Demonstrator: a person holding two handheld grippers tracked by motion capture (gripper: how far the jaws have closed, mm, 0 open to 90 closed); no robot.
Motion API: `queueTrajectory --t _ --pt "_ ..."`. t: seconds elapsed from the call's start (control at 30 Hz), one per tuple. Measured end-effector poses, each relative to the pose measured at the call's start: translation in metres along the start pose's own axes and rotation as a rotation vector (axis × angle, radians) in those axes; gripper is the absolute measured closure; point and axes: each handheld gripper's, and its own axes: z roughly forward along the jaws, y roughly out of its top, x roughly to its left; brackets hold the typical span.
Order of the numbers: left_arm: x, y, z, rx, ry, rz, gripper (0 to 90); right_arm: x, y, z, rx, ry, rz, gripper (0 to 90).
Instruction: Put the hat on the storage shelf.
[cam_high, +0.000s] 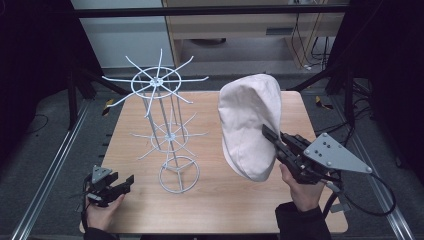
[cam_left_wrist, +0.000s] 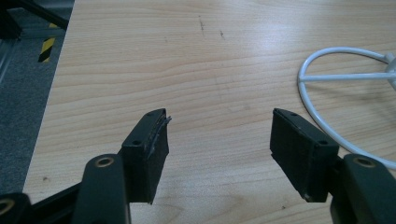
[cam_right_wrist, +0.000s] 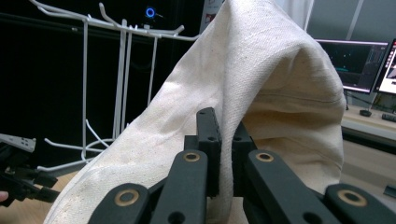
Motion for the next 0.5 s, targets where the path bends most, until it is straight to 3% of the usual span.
queueTrajectory --t 0.5 --pt "0.000 0.000 0.000 0.001 0.000 0.000 37.1 0.009 0.033 0.001 -0.072 0.022 -0.039 88.5"
